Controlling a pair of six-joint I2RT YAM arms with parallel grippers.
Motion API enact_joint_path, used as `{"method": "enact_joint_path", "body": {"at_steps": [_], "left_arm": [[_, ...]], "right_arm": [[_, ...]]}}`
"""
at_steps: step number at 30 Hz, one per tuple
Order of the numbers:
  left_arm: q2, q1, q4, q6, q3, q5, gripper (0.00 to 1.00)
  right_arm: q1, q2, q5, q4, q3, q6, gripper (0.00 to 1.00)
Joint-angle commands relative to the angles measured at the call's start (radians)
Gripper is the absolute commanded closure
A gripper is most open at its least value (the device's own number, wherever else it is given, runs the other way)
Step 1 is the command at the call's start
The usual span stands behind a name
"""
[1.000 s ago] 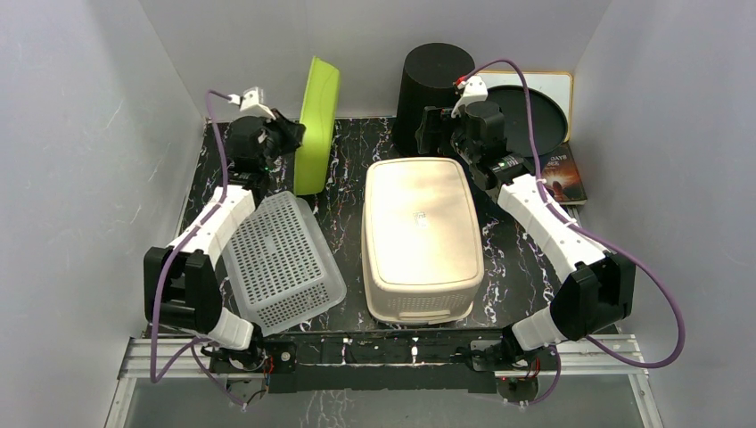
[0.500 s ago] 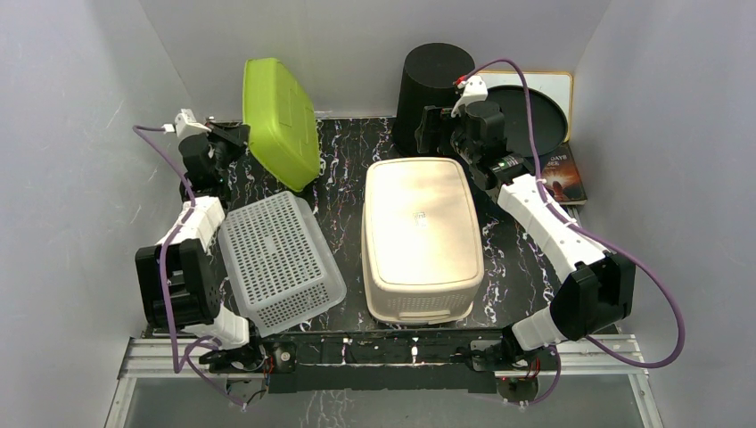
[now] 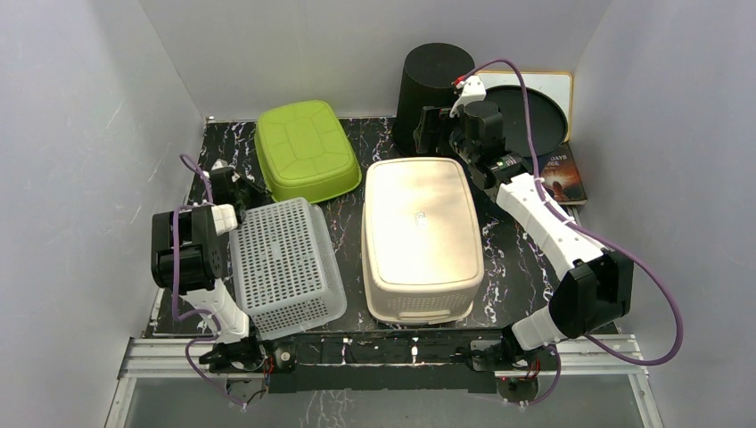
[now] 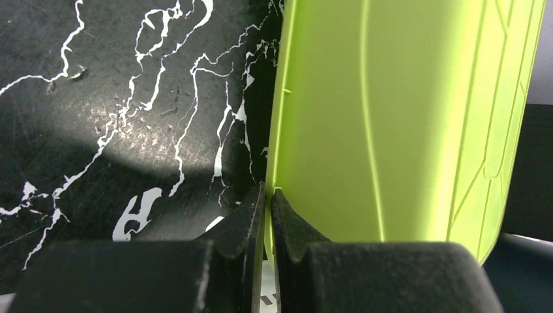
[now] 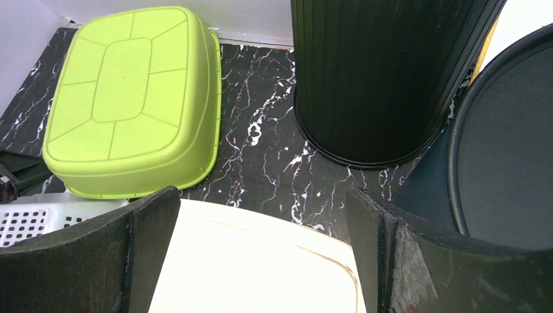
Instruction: Turn the large container upside down
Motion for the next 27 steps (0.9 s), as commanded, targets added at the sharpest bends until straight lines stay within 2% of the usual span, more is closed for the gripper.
{"method": "enact_joint_path", "body": {"at_steps": [1,4,5,6,8,10,11,12,19,23,27], "left_arm": [[-0.019,0.002,-0.011,0.036,-0.007,0.011,1.0],[-0.016,0.003,-0.049,0.073,0.022,0.002,1.0],[-0.02,0.003,-0.067,0.087,0.037,-0.002,0.97],[-0.027,0.002,-0.092,0.101,0.053,-0.008,0.87],[-0.043,0.003,-0.14,0.132,0.092,-0.01,0.59],[-0.067,0.001,-0.199,0.173,0.139,-0.015,0.38],[-0.083,0.001,-0.235,0.191,0.163,-0.019,0.15],[-0.1,0.001,-0.275,0.212,0.193,-0.024,0.03],[-0.241,-0.003,-0.625,0.357,0.443,-0.083,0.02],[-0.343,-0.022,-0.715,0.396,0.502,-0.094,0.02],[-0.438,-0.039,-0.773,0.405,0.506,-0.022,0.02]], "right_arm": [[-0.006,-0.006,0.008,0.057,0.003,-0.002,0.02],[-0.006,-0.003,0.004,0.051,0.007,-0.006,0.02],[-0.005,0.001,0.003,0.046,0.013,-0.007,0.02],[-0.006,0.004,0.003,0.042,0.017,-0.009,0.02],[-0.006,0.007,0.002,0.038,0.02,-0.006,0.02],[-0.006,0.009,0.001,0.039,0.021,0.002,0.02],[-0.006,0.009,0.0,0.04,0.021,0.009,0.02],[-0.005,0.009,-0.004,0.045,0.023,0.014,0.02],[-0.004,0.031,-0.089,0.007,0.063,-0.015,0.02],[0.008,0.063,-0.132,-0.017,0.089,-0.004,0.02],[0.047,0.053,-0.11,0.005,0.074,0.004,0.02]]}}
